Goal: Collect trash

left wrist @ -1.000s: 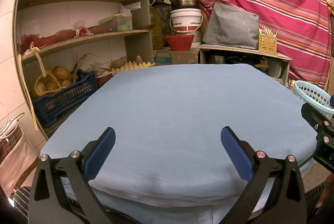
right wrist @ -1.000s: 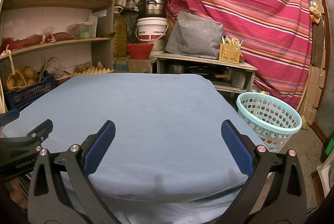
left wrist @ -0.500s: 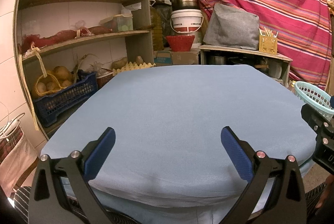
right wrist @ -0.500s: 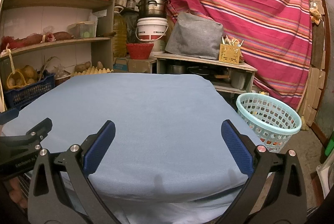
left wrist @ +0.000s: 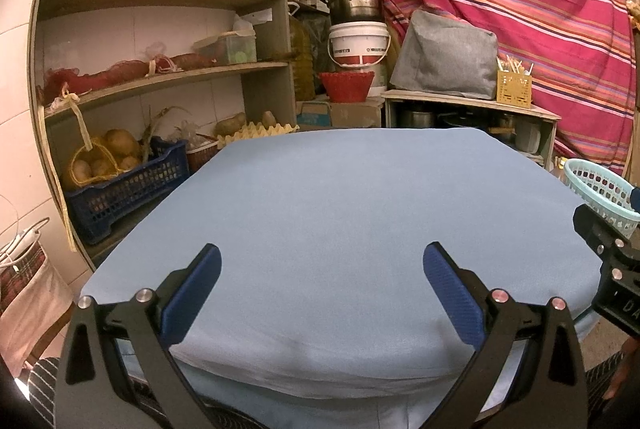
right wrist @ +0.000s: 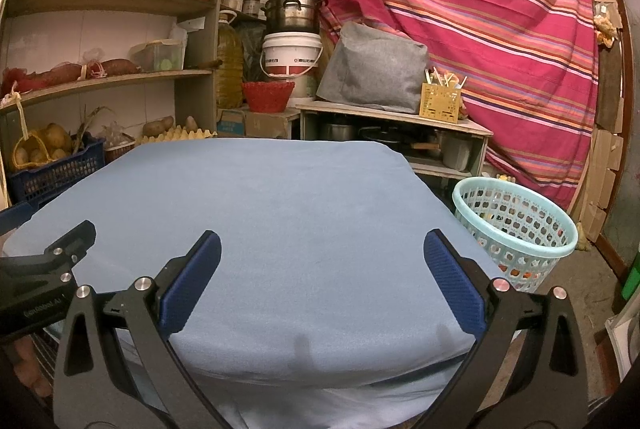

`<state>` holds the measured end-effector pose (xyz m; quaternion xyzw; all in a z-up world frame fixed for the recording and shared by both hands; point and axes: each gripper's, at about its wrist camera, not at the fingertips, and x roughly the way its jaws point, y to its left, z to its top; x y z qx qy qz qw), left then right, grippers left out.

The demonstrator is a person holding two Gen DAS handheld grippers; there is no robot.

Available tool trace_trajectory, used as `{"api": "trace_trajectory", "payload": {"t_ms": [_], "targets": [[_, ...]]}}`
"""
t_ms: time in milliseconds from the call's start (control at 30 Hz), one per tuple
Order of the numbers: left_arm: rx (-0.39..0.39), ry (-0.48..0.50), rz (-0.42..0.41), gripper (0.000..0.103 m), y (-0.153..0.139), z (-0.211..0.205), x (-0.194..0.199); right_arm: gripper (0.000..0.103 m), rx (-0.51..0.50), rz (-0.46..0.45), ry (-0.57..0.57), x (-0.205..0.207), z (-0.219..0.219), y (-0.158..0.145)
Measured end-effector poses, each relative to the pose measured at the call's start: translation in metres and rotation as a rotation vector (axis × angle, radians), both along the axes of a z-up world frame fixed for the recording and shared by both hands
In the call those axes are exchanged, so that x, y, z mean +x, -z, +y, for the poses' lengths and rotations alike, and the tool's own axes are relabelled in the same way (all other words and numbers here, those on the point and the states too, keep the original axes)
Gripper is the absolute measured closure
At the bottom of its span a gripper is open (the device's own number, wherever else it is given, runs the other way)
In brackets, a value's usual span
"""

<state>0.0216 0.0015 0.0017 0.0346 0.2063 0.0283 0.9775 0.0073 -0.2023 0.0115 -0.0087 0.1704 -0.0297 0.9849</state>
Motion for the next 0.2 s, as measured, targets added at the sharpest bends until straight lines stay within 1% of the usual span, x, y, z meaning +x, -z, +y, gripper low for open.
{"api": "trace_trajectory", "payload": {"t_ms": [200], "targets": [[0.0, -0.002, 0.001, 0.004, -0.0007, -0.0021, -0.0009, 0.004, 0.006, 0.002, 0.003, 0.0, -0.0047, 0.0021]]}}
